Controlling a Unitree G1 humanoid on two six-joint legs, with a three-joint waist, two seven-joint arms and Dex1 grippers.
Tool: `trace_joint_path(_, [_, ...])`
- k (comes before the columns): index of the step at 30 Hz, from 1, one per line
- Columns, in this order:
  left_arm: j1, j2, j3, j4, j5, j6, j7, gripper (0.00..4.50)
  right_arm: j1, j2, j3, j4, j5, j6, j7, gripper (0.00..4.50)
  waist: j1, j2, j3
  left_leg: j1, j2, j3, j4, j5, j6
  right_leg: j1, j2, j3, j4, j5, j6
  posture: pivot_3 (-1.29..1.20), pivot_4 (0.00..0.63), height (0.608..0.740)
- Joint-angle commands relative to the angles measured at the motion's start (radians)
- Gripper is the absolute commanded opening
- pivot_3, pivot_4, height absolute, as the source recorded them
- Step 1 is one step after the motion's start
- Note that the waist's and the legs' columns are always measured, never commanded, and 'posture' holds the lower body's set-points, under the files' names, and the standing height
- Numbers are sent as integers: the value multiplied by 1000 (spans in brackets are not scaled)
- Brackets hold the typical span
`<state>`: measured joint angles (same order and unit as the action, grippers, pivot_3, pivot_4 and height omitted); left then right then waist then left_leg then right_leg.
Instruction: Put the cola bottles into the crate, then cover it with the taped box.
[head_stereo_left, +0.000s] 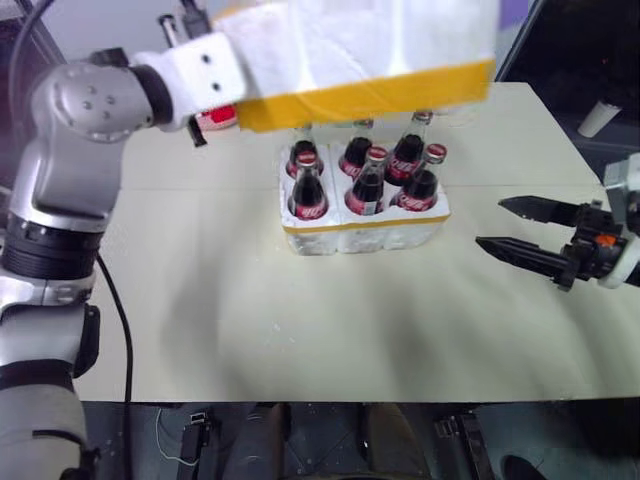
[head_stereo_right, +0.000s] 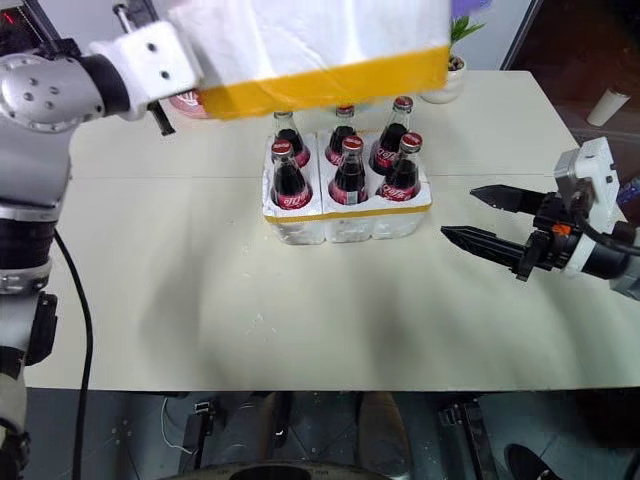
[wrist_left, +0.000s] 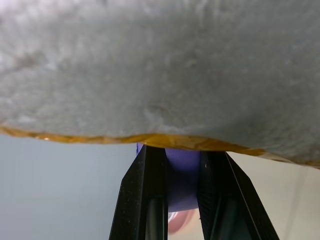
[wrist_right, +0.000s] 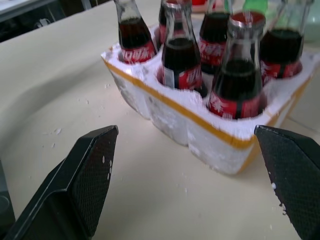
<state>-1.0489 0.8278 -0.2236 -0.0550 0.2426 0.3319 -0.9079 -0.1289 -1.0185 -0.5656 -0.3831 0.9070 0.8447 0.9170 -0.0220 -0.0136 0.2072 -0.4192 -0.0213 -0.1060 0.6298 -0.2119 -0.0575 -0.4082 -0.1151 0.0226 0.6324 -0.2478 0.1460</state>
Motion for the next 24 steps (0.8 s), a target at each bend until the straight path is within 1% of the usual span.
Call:
trace_joint_path(1, [-26,21,-19,-85,52,43,-40,226,1,18,-45,-33,12,-21,-23,4500,3,0,0,0,0,0,0,0,0,0,0,0,0,0,0,0,150,739])
trace_joint_path(5, [-40,-14,-68,-77,120,24,-20,226,6,49,-61,-57,27,-23,-63,4500,7,0,0,0,0,0,1,0,0,1,0,0,0,0,0,0,150,739])
trace_joint_path(8, [-16,11,-116,-52,212,-36,-9,226,7,62,-73,-96,51,-3,-110,4500,8,0,0,0,0,0,1,0,0,1,0,0,0,0,0,0,150,739])
trace_joint_path(10, [0,18,-133,-51,249,-51,-12,226,10,64,-80,-115,69,6,-132,4500,8,0,0,0,0,0,1,0,0,1,0,0,0,0,0,0,150,739])
trace_joint_path(13, [1,-4,-145,-41,289,-62,-4,226,-3,63,-75,-134,97,19,-173,4500,7,0,0,0,0,0,1,0,0,1,0,0,0,0,0,0,150,739])
trace_joint_path(16, [3,-41,-140,-54,281,-43,-18,226,-19,59,-67,-140,116,26,-201,4500,8,0,0,0,0,0,1,0,0,1,0,0,0,0,0,0,150,739])
trace_joint_path(19, [29,-51,-128,-102,268,-30,-59,226,-21,52,-70,-125,123,22,-201,4500,9,0,0,0,0,0,1,0,0,2,0,0,0,0,0,0,150,739])
trace_joint_path(20, [44,-43,-123,-120,264,-27,-75,1230,-15,51,-70,-115,115,15,-192,4500,8,0,0,1,0,0,1,0,0,2,0,0,0,0,0,0,150,739])
trace_joint_path(21, [58,-38,-116,-138,257,-20,-89,1586,-10,52,-69,-107,107,8,-183,4500,8,0,0,1,0,0,1,0,0,2,0,0,0,0,0,0,150,739])
trace_joint_path(22, [73,-32,-106,-157,250,-10,-103,2041,-3,53,-68,-99,97,0,-173,4500,8,0,0,1,0,0,1,0,0,2,0,0,0,0,0,0,150,739])
trace_joint_path(24, [97,-19,-86,-188,246,3,-121,3061,6,54,-65,-85,81,-14,-156,4500,8,0,0,1,0,0,1,0,0,2,0,0,0,0,0,0,150,739])
